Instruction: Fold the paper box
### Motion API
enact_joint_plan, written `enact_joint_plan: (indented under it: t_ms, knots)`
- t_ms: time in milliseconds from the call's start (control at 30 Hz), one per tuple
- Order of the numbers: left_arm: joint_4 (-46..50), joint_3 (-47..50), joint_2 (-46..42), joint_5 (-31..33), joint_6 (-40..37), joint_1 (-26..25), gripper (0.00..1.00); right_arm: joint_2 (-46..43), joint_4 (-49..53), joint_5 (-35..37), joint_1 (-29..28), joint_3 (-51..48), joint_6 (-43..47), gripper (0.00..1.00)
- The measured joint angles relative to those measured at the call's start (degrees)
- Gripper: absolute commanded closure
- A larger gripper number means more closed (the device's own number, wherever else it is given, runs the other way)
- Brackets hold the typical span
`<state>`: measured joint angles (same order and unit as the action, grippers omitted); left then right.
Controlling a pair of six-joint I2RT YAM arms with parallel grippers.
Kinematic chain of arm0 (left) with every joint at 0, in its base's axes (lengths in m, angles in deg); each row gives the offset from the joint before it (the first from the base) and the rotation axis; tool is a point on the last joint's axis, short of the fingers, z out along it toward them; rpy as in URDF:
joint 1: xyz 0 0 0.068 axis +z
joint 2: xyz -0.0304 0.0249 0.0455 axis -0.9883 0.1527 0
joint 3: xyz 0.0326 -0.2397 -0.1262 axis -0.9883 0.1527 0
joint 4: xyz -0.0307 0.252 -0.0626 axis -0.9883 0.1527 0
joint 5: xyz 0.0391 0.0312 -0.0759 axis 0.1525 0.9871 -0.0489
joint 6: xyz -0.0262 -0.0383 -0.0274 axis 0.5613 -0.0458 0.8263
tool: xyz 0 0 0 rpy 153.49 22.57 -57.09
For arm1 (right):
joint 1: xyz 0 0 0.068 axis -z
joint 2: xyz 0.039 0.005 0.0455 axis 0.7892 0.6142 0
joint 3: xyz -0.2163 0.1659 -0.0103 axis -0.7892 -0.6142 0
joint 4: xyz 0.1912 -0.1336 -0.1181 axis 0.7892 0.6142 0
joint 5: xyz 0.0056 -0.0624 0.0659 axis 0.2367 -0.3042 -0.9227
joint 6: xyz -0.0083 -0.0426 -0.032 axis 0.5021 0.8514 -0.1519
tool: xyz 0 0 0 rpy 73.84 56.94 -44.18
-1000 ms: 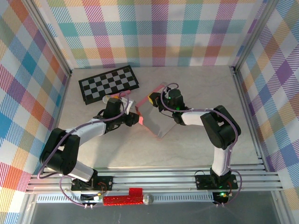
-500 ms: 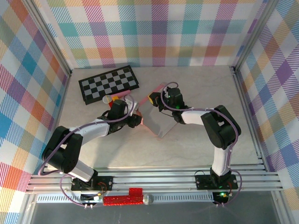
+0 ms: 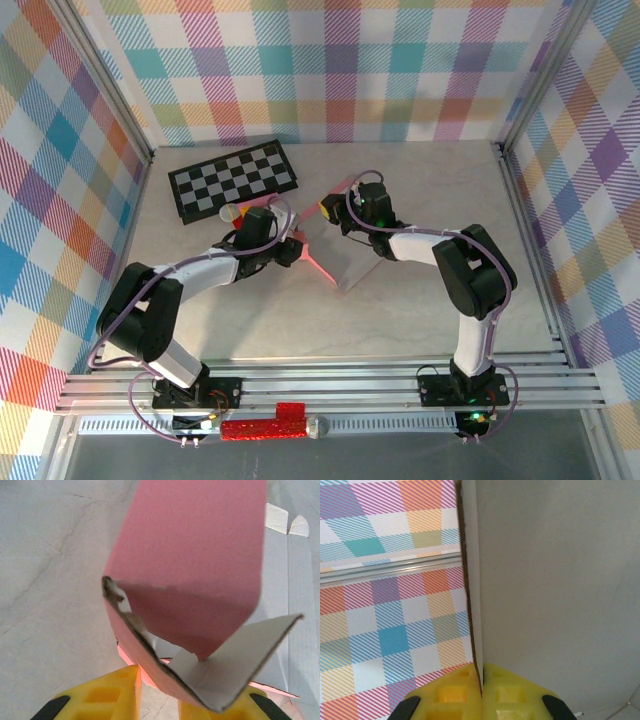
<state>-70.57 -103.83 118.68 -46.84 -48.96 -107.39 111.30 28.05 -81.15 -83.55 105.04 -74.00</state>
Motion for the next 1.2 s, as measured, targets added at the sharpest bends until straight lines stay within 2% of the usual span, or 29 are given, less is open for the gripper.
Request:
enact_joint_plan:
  t_ms: [367,667,1200]
  knots:
    - [1.66,-1.51,0.04,2.27,1.84,1.07,0.86,0.0,4.57,0.35,0.04,2.95,-0.24,1.0]
    - [3.04,-3.63,0.0,-0.85,2.56,3.45,0.82,-1.27,17.2,1.31,0.04,9.31,0.22,1.0]
    - [6.93,-7.96,-3.5,-4.07,3.15,3.45,0.76,-6.99,32.87,5.05,0.04,16.15,-0.2,1.0]
